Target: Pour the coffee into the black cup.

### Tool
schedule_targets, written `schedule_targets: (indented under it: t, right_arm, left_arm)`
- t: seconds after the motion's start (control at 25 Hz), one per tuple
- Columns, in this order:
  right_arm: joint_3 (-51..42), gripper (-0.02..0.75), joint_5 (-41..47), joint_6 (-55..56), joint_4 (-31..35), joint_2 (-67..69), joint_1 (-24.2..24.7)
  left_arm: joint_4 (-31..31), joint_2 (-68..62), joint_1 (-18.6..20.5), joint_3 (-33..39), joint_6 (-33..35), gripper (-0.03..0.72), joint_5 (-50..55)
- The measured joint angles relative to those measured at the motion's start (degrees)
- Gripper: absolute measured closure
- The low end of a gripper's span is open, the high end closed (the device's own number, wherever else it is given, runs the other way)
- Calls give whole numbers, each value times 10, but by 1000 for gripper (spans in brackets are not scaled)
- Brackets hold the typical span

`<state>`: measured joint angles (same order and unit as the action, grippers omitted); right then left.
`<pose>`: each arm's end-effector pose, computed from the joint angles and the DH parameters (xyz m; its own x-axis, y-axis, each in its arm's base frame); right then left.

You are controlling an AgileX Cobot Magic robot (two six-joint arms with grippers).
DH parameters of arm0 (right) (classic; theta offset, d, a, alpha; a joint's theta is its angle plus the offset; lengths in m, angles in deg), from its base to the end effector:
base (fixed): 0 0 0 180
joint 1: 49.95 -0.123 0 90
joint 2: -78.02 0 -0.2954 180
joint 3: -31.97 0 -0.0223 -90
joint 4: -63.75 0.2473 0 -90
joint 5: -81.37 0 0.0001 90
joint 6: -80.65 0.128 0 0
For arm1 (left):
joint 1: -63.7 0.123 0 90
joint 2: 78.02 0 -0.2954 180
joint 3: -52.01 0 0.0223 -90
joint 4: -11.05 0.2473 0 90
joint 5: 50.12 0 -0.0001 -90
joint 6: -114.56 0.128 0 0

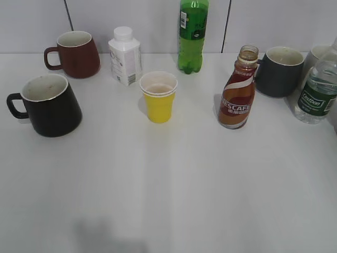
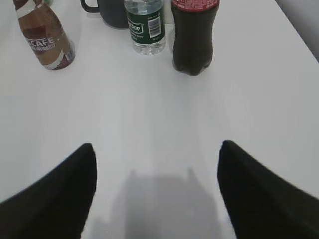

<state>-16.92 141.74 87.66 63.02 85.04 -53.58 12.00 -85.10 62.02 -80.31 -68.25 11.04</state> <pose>0.0139 -0.0005 0.2594 -0.4450 0.0878 -0.8912 -0.0019 0.9951 0.0990 0.0111 0.0015 0.2643 -0.4372 -0.0282 -0.8989 -0.0017 0.9995 -0.0306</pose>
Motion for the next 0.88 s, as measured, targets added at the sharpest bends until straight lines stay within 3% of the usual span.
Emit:
schedule_targets:
  t: [0.88]
  right_arm:
    - [0,150,0,1,0,0,0]
  left_arm:
    - [12,-5,0,-3,0,309,-7]
